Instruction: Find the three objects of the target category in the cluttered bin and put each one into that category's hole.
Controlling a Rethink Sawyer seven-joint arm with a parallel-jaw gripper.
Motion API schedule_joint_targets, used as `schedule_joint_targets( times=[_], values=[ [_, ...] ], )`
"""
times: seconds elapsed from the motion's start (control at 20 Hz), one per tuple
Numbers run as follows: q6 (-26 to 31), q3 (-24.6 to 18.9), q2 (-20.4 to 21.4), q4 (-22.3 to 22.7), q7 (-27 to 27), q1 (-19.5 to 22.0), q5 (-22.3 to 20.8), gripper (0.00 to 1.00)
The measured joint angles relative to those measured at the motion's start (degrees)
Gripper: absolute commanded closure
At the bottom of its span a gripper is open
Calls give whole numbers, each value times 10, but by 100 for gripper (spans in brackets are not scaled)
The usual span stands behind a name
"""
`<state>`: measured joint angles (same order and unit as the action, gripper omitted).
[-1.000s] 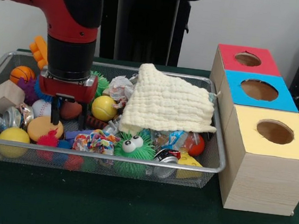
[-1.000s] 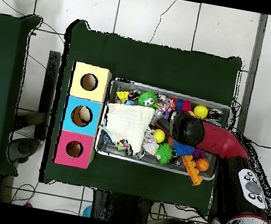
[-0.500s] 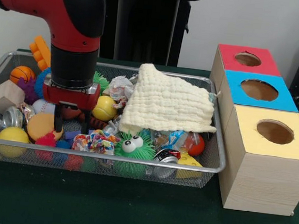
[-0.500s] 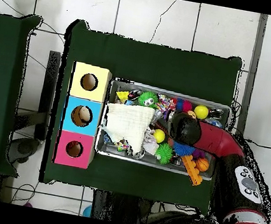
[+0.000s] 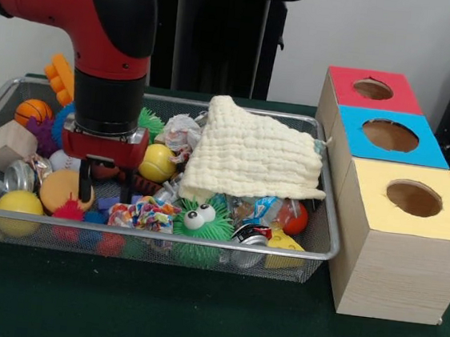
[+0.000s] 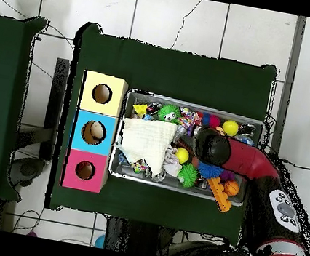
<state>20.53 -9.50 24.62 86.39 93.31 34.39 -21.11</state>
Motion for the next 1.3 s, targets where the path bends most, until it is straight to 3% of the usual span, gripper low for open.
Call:
schedule_joint_targets(
  times=[0.5, 1.3],
  values=[
    [0, -3, -6, -12, 0, 4, 0, 0],
    [-16, -3, -53, -47, 0, 14, 0, 0]
  ],
)
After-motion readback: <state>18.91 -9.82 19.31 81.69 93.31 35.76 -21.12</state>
